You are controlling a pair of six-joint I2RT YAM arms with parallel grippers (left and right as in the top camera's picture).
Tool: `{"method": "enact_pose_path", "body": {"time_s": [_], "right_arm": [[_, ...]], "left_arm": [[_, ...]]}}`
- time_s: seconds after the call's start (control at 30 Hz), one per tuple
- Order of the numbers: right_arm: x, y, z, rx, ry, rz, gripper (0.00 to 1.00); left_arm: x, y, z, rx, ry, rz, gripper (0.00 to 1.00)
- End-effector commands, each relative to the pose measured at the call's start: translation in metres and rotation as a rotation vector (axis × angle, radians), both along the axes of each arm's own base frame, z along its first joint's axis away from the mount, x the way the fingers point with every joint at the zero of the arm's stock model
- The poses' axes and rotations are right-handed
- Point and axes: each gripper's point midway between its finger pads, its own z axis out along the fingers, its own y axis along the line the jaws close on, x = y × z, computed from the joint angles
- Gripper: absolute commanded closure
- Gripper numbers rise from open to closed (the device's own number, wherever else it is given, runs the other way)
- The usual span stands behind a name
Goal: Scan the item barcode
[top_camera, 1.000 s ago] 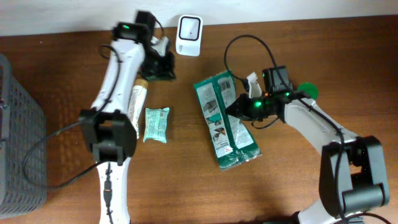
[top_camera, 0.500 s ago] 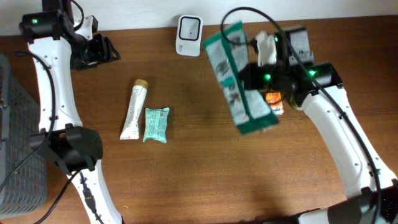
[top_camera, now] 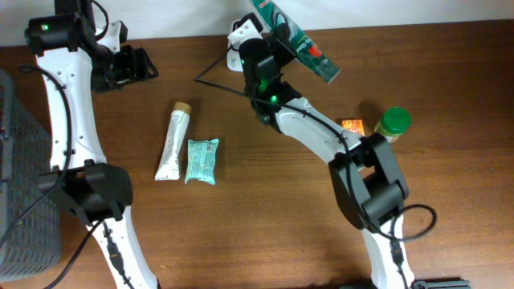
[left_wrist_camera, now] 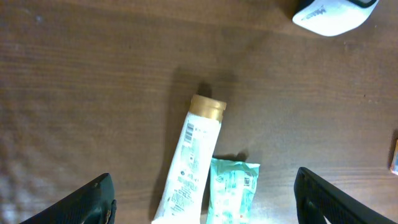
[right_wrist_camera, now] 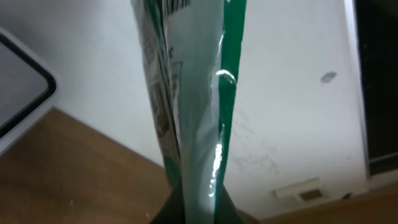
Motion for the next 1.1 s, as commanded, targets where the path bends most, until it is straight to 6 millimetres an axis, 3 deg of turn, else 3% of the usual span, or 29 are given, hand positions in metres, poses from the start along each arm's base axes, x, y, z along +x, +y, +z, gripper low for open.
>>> {"method": "enact_pose_path", "body": {"time_s": [0.0, 0.13, 0.27, 0.43, 0.77, 0.83, 0.93, 1.07], "right_arm": [[0.015, 0.018, -0.050, -0.191, 0.081, 0.082, 0.96], [0.020, 0.014, -0.093, -0.253, 0.140, 0.074, 0.96], [0.024, 0.005, -0.098, -0.253, 0.137, 0.057, 0.96], [0.027, -0.002, -0.066, -0.282, 0.028, 0.001, 0.96], [0.021, 0.006, -0.062, -0.268, 0.017, -0.007, 0.96], [0.017, -0.001, -0.038, -0.155, -0.052, -0.058, 0.96], [0.009, -0.003, -0.002, -0.138, -0.079, -0.064, 0.96], [-0.008, -0.002, 0.004, -0.043, 0.064, -0.003, 0.96]], "left_arm": [[0.000, -0.003, 0.006, 0.009, -0.019, -0.018, 0.18], [0.001, -0.010, 0.006, 0.010, -0.021, -0.032, 0.18], [0.001, -0.013, 0.006, 0.010, -0.023, -0.037, 0.18], [0.002, -0.013, 0.007, 0.010, -0.025, -0.037, 0.18], [0.002, -0.013, 0.007, 0.010, -0.026, -0.037, 0.18], [0.002, -0.014, 0.007, 0.010, -0.026, -0.041, 0.18], [0.003, -0.018, 0.007, 0.010, -0.029, -0.048, 0.18], [0.004, -0.027, 0.007, 0.011, -0.035, -0.067, 0.18]]}}
